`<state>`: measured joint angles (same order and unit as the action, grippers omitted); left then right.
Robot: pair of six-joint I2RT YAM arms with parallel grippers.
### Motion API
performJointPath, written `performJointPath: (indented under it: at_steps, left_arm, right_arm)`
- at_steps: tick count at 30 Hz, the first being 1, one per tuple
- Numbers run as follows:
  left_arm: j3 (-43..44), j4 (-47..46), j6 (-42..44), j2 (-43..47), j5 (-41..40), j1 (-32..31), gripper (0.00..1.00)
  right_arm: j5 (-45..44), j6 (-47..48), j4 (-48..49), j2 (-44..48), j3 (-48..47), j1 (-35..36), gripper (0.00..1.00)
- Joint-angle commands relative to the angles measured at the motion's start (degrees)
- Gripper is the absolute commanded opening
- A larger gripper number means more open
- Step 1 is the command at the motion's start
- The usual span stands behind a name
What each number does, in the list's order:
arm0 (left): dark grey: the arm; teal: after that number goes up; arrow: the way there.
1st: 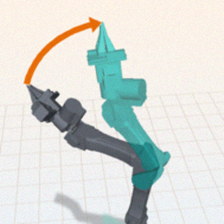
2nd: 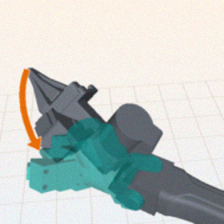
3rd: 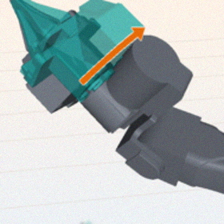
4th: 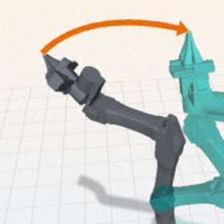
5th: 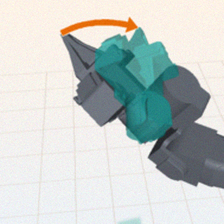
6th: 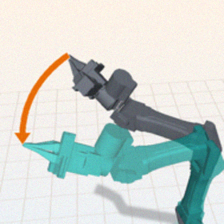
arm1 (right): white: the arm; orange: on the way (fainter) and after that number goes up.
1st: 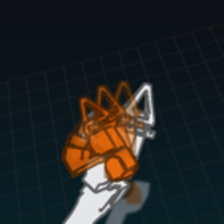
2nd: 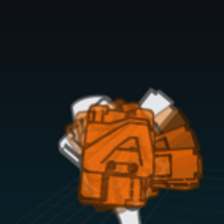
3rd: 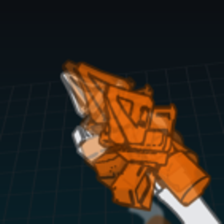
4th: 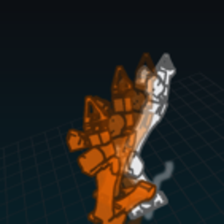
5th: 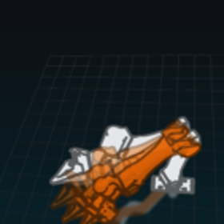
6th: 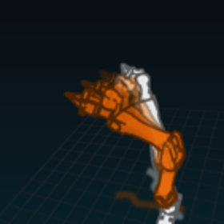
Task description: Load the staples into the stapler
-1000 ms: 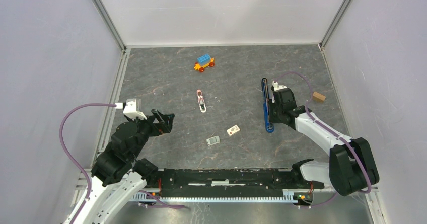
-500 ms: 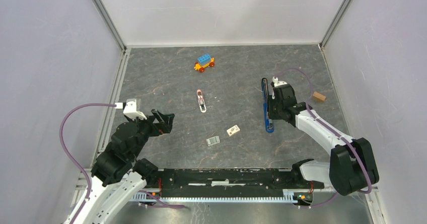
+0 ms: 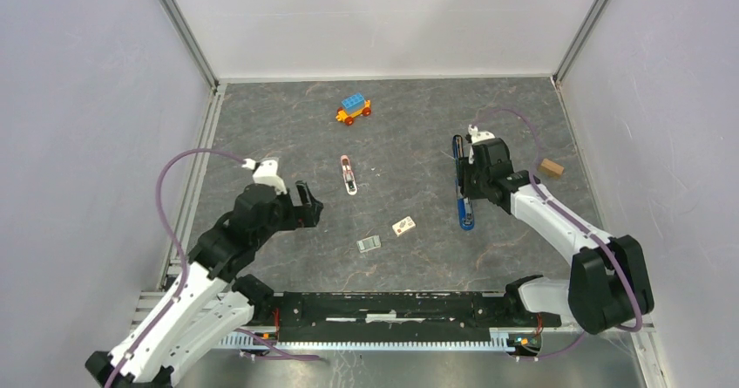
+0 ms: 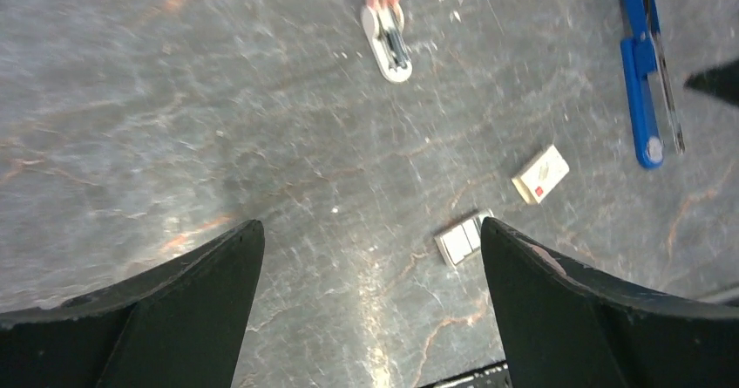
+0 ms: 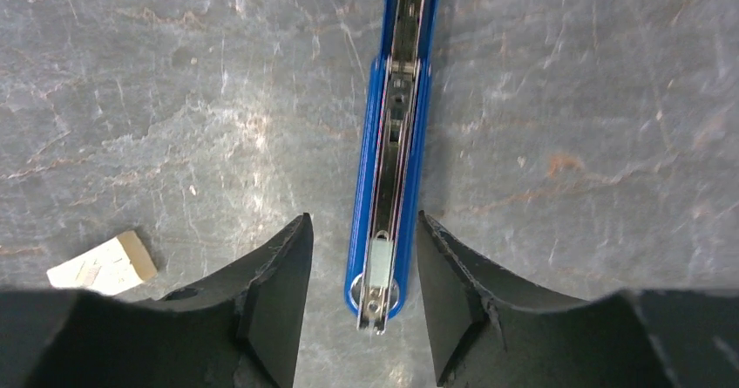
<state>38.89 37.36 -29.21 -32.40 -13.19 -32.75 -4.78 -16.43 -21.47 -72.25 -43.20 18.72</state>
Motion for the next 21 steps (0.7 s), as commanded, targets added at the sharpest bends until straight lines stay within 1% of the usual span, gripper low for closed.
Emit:
performJointPath:
  at_steps: [1,4,10,13,16,19,20,21]
  left_arm:
    - [-1.81,-6.95,-3.55,-5.19,10.80,-0.04,0.99]
    - [-2.25,-10.13,-5.87,-8.42,13.59,-0.04,0.96]
    - [0.43,-10.35,-5.73,-13.35,15.64,0.29,0.90]
    - [1.85,-10.19,-6.11,-16.10,17.01,1.06,0.87]
    - [3.21,-11.46,-7.06,-18.73,20.76,1.98,0.85]
    - [5.29,-12.23,-8.02,-21.72,24.11,2.16,0.82]
    - [6.08,-12.25,-8.08,-22.78,24.78,2.13,0.80]
    - [6.73,-12.32,-8.05,-23.65,25.47,2.20,0.78]
  right_arm:
    - [-3.51,4.27,2.75,-4.11,-5.94,-0.07,0.58]
    - [-7.06,5.12,2.88,-6.93,-6.02,-0.08,0.59]
    - [-7.90,6.73,4.19,-9.78,-4.27,0.01,0.52]
    - [-7.29,7.65,5.10,-11.17,-3.76,-0.01,0.47]
    - [-4.84,8.91,7.53,-13.44,-2.76,-0.10,0.41]
    - [-6.05,8.86,7.40,-15.71,-2.97,-0.10,0.40]
    - [-6.63,8.82,7.72,-15.96,-2.71,-0.13,0.38]
    - [-6.96,8.84,7.92,-16.29,-2.61,-0.11,0.34]
